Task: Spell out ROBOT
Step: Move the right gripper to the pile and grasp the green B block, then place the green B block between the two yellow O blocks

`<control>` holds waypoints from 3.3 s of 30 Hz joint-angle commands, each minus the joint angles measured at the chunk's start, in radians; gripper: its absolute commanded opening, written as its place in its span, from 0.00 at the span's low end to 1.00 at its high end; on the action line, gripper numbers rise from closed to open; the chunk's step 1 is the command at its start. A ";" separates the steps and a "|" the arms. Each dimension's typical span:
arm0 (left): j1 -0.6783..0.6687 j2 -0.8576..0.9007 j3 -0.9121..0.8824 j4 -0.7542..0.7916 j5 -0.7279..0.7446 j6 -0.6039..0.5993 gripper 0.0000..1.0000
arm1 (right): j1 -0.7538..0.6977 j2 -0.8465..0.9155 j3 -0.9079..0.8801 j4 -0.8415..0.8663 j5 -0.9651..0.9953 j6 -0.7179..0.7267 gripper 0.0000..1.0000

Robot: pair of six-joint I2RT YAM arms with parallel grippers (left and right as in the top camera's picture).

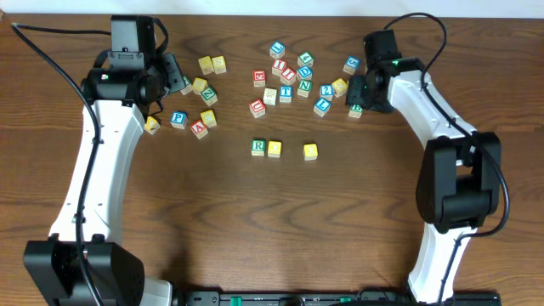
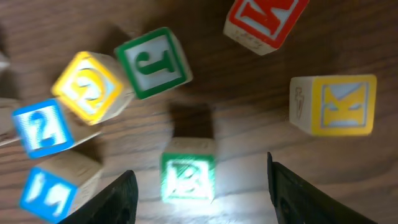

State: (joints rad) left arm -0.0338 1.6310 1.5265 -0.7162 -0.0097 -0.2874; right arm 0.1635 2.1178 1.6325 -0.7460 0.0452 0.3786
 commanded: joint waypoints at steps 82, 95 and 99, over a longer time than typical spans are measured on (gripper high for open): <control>0.002 0.015 -0.025 0.055 -0.001 -0.040 0.48 | 0.463 -0.060 -0.174 0.049 0.029 0.212 0.21; 0.002 0.015 -0.025 0.043 -0.001 -0.039 0.48 | 0.468 -0.054 -0.174 0.034 0.034 0.279 0.32; 0.002 0.015 -0.025 0.032 -0.001 -0.039 0.49 | 0.468 -0.054 -0.174 0.039 0.036 0.279 0.38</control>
State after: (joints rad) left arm -0.0338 1.6333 1.5127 -0.6769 -0.0063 -0.3176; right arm 0.6178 2.0583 1.4628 -0.7113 0.0711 0.6434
